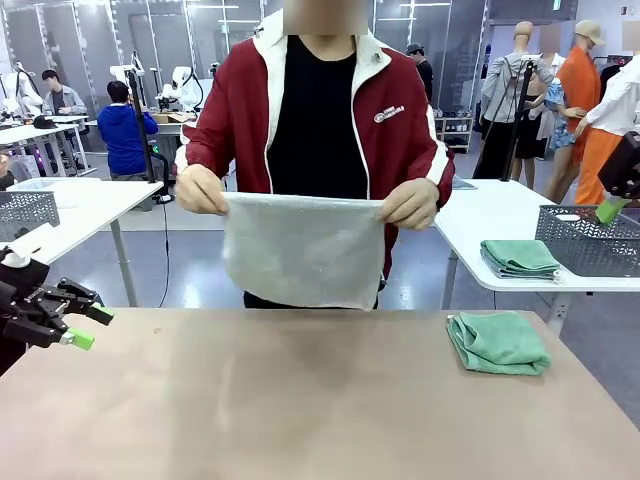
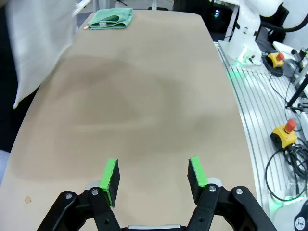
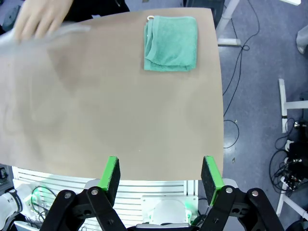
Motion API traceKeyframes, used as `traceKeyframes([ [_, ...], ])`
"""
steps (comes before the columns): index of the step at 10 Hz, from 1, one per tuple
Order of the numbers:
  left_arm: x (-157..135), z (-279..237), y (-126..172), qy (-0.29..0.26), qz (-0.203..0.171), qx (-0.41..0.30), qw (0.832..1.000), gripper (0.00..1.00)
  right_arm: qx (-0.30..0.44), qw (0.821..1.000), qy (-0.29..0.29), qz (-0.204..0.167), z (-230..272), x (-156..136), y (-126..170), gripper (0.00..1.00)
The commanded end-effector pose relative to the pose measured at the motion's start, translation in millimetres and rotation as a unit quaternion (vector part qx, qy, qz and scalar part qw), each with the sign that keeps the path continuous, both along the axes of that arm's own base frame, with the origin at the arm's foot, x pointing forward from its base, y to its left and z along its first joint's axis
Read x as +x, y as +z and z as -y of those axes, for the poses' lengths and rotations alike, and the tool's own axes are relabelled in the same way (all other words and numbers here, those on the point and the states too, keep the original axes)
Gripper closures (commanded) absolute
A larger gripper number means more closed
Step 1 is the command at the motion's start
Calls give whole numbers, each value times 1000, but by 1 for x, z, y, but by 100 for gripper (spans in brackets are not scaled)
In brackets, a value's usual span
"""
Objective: Fold the towels and place them in the basket.
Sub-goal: When a person lays out a Towel with hook on the table, fold it in half twice.
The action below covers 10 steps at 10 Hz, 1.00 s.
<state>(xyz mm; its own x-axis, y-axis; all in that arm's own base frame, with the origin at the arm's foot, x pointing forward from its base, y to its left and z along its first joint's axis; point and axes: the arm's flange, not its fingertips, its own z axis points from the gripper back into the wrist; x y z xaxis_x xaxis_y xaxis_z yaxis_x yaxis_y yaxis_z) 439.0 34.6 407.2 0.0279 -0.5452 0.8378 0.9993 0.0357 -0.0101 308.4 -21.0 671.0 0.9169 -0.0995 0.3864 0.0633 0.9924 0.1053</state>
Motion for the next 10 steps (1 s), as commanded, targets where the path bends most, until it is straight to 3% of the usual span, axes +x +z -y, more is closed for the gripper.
traceKeyframes([
  [1,-2,0,3,2,1,-8,1000,27,3,1000,-14,0,-3,3,1,15],
  [10,-2,0,3,2,1,-8,1000,27,3,1000,-14,0,-3,3,1,15],
])
